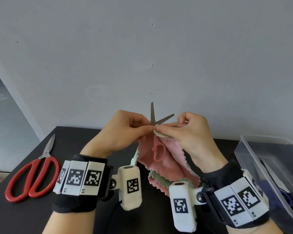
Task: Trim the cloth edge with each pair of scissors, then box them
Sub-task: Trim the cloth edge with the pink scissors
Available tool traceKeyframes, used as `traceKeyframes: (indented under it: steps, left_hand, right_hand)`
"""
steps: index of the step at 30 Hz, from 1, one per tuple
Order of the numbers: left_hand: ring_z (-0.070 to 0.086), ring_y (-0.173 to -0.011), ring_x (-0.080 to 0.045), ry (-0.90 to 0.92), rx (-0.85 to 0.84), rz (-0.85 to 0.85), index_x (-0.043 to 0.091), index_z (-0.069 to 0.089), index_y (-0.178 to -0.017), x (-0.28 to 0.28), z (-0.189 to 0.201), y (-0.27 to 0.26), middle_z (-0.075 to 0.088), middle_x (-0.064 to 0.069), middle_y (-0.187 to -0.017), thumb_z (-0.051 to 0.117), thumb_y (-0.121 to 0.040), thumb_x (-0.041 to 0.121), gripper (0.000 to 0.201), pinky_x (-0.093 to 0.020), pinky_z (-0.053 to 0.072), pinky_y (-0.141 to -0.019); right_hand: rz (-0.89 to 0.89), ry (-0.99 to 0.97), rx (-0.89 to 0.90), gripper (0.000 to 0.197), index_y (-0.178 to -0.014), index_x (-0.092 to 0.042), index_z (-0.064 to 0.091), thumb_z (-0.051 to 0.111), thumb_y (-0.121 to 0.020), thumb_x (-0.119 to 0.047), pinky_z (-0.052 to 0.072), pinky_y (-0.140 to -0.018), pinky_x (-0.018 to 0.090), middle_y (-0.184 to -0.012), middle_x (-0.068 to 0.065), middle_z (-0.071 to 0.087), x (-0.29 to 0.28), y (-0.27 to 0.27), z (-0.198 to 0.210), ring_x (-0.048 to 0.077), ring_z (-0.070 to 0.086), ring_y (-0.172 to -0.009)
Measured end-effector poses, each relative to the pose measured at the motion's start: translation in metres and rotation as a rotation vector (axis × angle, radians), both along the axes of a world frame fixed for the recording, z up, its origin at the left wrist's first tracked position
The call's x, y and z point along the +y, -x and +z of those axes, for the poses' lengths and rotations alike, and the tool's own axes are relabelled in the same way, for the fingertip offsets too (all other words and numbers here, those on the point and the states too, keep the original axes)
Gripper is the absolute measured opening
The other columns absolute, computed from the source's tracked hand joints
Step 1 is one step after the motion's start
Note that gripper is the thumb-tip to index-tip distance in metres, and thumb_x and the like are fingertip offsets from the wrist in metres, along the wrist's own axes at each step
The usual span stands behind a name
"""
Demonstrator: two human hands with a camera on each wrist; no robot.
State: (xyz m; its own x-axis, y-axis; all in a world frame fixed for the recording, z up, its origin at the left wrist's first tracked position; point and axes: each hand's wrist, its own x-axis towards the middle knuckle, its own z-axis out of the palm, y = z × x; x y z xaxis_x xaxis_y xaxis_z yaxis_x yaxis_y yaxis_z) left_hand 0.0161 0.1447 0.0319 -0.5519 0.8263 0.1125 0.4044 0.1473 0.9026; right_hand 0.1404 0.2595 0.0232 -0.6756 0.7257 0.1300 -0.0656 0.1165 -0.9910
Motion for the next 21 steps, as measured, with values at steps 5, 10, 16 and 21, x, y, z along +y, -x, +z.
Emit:
traceKeyframes:
  steps: [5,10,16,21]
  left_hand:
    - [0.042,-0.037,-0.001,0.008,-0.01,0.006,0.001,0.069,-0.074,-0.002,0.002,0.001,0.053,0.01,-0.042,0.066,-0.086,0.009,0.015,-0.01,0.034,-0.044]
    - [0.038,-0.039,-0.008,0.028,-0.029,0.05,0.006,0.071,-0.07,-0.007,0.0,0.007,0.051,-0.001,-0.047,0.068,-0.085,0.011,0.017,-0.015,0.035,-0.044]
    - [0.039,-0.036,-0.005,0.015,-0.066,0.1,0.009,0.071,-0.067,-0.001,-0.003,0.008,0.054,0.001,-0.046,0.068,-0.086,0.012,0.019,-0.012,0.032,-0.04]
    - [0.041,-0.037,-0.001,0.022,-0.054,0.052,0.005,0.071,-0.07,0.004,-0.005,0.002,0.055,0.003,-0.045,0.069,-0.085,0.013,0.017,-0.011,0.032,-0.042]
  right_hand:
    - [-0.125,-0.092,0.005,0.057,-0.07,-0.017,0.032,0.088,-0.063,-0.012,0.049,-0.059,0.021,-0.069,0.012,0.073,0.001,0.002,-0.005,0.018,0.073,-0.07]
    - [-0.261,-0.185,0.048,0.056,-0.066,-0.018,0.032,0.089,-0.064,-0.013,0.048,-0.061,0.027,-0.061,0.005,0.071,0.012,0.0,-0.004,0.014,0.073,-0.067]
    - [-0.262,-0.35,0.071,0.054,-0.064,-0.018,0.035,0.089,-0.064,-0.016,0.048,-0.056,0.013,-0.062,0.001,0.069,-0.002,0.005,-0.005,-0.001,0.067,-0.06]
    - [-0.285,-0.43,0.037,0.053,-0.062,-0.022,0.036,0.089,-0.062,-0.017,0.049,-0.057,0.016,-0.063,0.002,0.068,0.0,0.008,-0.011,0.008,0.068,-0.064]
